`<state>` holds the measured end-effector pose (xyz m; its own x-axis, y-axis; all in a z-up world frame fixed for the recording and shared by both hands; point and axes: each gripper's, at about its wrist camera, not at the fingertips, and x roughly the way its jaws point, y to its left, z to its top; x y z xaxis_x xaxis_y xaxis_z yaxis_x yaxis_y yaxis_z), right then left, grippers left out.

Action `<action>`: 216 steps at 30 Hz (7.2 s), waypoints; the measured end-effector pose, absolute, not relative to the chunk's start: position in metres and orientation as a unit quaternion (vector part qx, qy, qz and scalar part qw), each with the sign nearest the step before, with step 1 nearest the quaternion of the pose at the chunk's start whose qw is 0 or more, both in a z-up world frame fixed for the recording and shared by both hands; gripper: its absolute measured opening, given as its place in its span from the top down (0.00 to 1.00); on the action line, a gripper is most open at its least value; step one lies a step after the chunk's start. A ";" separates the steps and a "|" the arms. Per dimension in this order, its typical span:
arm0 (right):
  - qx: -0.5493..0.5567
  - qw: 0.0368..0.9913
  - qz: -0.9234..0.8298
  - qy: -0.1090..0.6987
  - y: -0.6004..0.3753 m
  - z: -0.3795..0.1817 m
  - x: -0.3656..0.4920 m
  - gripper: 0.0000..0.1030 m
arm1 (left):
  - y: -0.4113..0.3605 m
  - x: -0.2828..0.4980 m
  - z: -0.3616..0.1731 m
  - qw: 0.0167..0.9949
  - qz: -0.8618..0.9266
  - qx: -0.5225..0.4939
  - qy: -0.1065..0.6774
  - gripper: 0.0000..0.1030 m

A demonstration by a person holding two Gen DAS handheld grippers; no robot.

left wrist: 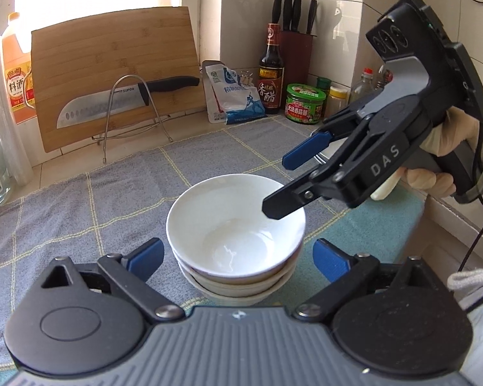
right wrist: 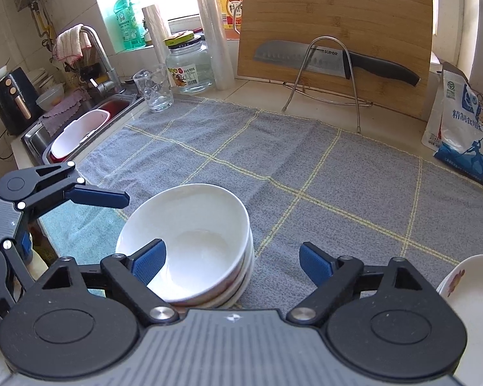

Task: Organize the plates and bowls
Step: 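Lower the held bowl into the nested bowls and open the right tool, then grip the three-bowl stack rim with the left tool while the right tool grips the opposite rim, then lift the bowl stack with both tools and carry it toward the floral plates, then lower the bowl stack onto the floral plate stack and open both tools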

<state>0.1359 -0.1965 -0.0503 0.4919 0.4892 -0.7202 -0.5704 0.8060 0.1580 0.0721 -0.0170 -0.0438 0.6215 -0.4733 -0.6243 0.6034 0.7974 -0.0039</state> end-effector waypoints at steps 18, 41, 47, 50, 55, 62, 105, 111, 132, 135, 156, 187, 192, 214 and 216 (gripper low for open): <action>-0.213 0.834 0.313 0.401 -0.169 -0.109 0.098 0.00 | -0.008 0.098 -0.098 0.849 -0.335 0.164 0.375 0.05; -0.205 0.817 0.357 0.405 -0.167 -0.136 0.112 0.00 | -0.013 0.116 -0.115 0.805 -0.408 0.208 0.378 0.01; -0.218 0.820 0.378 0.369 -0.161 -0.119 0.116 0.01 | -0.005 0.128 -0.100 0.790 -0.440 0.220 0.366 0.01; -0.234 0.814 0.387 0.363 -0.156 -0.116 0.117 0.03 | -0.007 0.131 -0.091 0.777 -0.467 0.238 0.349 0.02; -0.239 0.803 0.398 0.373 -0.154 -0.113 0.120 0.08 | -0.010 0.136 -0.086 0.757 -0.504 0.243 0.339 0.09; -0.243 0.794 0.404 0.382 -0.152 -0.110 0.117 0.14 | -0.011 0.147 -0.083 0.738 -0.534 0.240 0.335 0.13; -0.236 0.779 0.423 0.399 -0.151 -0.106 0.129 0.15 | -0.020 0.162 -0.085 0.697 -0.569 0.256 0.354 0.19; -0.236 0.775 0.437 0.392 -0.160 -0.096 0.129 0.15 | -0.026 0.158 -0.074 0.706 -0.557 0.252 0.357 0.19; -0.264 0.778 0.444 0.359 -0.281 -0.052 0.133 0.15 | -0.139 0.155 -0.052 0.738 -0.537 0.246 0.326 0.19; -0.267 0.784 0.430 0.360 -0.307 -0.048 0.132 0.15 | -0.167 0.157 -0.054 0.736 -0.546 0.248 0.314 0.19; -0.247 0.809 0.358 0.394 -0.427 -0.072 0.133 0.15 | -0.290 0.195 -0.081 0.706 -0.585 0.273 0.291 0.19; -0.219 0.824 0.345 0.392 -0.443 -0.089 0.139 0.11 | -0.297 0.202 -0.088 0.726 -0.557 0.274 0.295 0.09; -0.222 0.831 0.318 0.399 -0.439 -0.086 0.131 0.03 | -0.285 0.195 -0.087 0.739 -0.550 0.269 0.281 0.07; -0.010 0.897 -0.131 0.422 -0.351 -0.042 0.045 0.00 | -0.163 0.134 -0.025 0.846 -0.510 0.091 0.123 0.00; 0.030 0.893 -0.174 0.414 -0.345 -0.045 0.034 0.00 | -0.159 0.128 -0.026 0.851 -0.495 0.088 0.152 0.00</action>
